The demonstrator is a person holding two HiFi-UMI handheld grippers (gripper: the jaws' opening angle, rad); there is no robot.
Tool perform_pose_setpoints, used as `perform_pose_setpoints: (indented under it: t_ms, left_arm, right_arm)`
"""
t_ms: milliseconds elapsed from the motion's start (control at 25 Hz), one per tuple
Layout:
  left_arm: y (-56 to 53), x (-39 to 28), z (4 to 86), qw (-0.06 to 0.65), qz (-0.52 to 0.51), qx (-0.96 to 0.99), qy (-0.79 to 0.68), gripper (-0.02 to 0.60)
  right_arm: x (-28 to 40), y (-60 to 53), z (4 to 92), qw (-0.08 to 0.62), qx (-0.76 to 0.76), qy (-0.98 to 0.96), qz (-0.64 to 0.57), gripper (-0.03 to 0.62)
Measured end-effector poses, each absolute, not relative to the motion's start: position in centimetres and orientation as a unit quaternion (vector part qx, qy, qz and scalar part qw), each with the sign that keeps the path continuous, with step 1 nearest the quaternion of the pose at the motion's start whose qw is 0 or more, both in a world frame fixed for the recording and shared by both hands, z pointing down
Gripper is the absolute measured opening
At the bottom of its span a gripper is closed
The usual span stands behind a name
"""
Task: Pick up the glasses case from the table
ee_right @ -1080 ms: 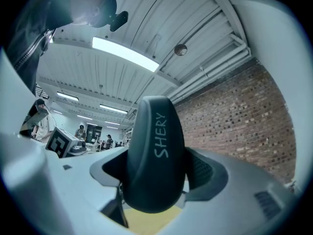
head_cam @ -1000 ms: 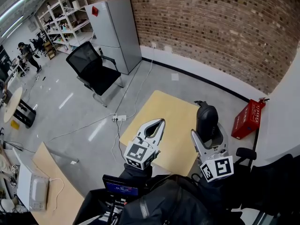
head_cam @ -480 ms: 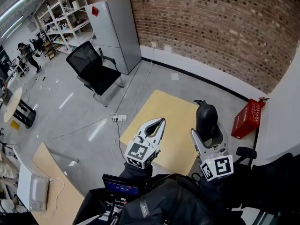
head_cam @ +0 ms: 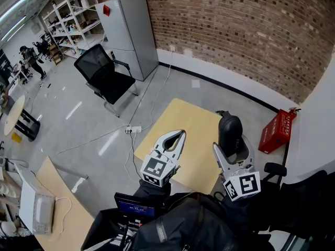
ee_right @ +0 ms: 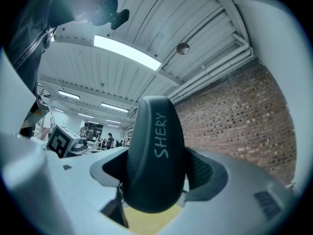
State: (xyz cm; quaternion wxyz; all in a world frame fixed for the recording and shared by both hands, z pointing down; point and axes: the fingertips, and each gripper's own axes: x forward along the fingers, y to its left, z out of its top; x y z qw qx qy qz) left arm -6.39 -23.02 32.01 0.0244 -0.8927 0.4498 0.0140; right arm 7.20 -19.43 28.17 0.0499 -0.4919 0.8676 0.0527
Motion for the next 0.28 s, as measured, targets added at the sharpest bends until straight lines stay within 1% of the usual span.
perform_pose_setpoints:
  t_ms: [280]
  left_arm:
    - [-23.38, -6.57, 32.68, 0.019, 0.003, -0.894, 0.447, 0.000]
  right_arm:
    - [6.90, -19.68, 28.21, 0.049, -0.492, 0.868, 0.051, 0.360]
